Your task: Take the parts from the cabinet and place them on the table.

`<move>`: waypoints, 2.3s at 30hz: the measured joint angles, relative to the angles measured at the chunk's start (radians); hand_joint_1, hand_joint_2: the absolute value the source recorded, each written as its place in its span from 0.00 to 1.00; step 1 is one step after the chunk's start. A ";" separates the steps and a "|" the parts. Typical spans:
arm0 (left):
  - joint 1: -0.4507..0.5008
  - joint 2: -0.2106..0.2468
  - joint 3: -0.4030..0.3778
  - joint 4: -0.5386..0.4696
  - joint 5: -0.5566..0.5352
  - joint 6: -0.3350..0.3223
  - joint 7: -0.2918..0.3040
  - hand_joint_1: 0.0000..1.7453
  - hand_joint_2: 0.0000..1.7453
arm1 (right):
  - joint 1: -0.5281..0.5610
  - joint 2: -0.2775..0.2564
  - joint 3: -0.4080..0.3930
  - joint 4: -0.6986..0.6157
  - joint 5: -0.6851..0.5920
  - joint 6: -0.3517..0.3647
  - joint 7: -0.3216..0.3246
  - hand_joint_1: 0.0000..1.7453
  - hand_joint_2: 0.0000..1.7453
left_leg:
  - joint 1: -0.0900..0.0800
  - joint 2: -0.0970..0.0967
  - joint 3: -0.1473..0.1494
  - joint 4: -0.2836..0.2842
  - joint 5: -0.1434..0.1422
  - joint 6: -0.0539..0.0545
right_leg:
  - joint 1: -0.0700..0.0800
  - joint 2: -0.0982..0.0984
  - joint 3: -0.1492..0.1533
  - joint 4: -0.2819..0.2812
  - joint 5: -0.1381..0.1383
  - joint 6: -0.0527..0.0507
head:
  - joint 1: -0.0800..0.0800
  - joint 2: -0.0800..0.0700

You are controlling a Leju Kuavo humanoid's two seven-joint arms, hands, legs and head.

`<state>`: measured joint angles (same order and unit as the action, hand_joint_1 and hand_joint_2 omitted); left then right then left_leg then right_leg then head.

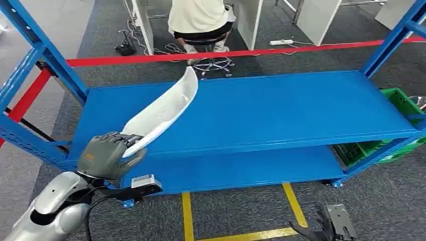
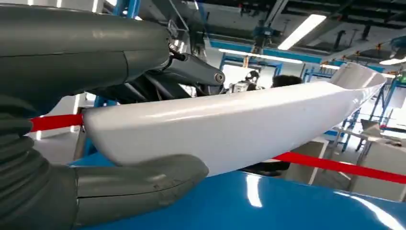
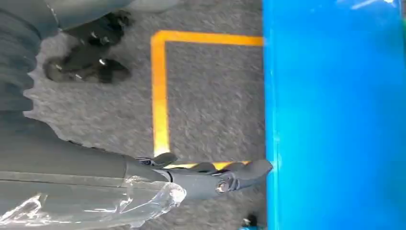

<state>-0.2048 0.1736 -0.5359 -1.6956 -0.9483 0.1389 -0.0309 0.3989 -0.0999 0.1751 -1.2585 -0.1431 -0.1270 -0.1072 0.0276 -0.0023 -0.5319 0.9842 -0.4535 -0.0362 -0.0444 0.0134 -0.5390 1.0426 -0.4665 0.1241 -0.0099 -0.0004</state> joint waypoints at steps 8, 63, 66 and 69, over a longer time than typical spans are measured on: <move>0.013 0.019 0.006 -0.035 -0.002 0.001 -0.001 1.00 1.00 | 0.004 0.000 -0.011 -0.022 0.001 0.000 0.000 0.00 1.00 | -0.003 0.001 -0.136 0.271 -0.170 -0.010 | 0.008 -0.004 -0.080 0.024 0.016 -0.077 | -0.018 0.000; 0.255 0.033 -0.008 -0.272 0.082 0.243 -0.146 1.00 1.00 | 0.156 0.206 -0.350 -0.592 0.073 0.206 -0.178 0.00 1.00 | -0.047 0.118 -0.078 0.003 0.077 0.049 | 0.035 -0.073 0.071 -0.063 -0.051 -0.053 | 0.007 0.000; 0.251 0.033 -0.021 -0.268 0.096 0.246 -0.158 1.00 1.00 | 0.163 0.211 -0.356 -0.594 0.073 0.205 -0.178 0.00 1.00 | -0.038 0.076 -0.092 0.013 0.050 0.023 | 0.032 -0.044 0.034 -0.064 -0.017 -0.087 | 0.008 0.000; 0.249 0.033 -0.027 -0.266 0.105 0.247 -0.163 1.00 1.00 | 0.160 0.211 -0.358 -0.597 0.076 0.205 -0.178 0.00 1.00 | -0.034 0.012 -0.140 0.197 -0.122 0.013 | 0.031 -0.009 -0.010 -0.063 0.023 -0.099 | 0.008 0.000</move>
<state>0.0447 0.2064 -0.5627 -1.9619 -0.8430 0.3857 -0.1934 0.5584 0.1114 -0.1831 -1.8551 -0.0668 0.0782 -0.2850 -0.0068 0.0099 -0.6720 1.1813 -0.5753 -0.0230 -0.0130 0.0043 -0.5494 0.9793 -0.4439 0.0247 -0.0015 -0.0004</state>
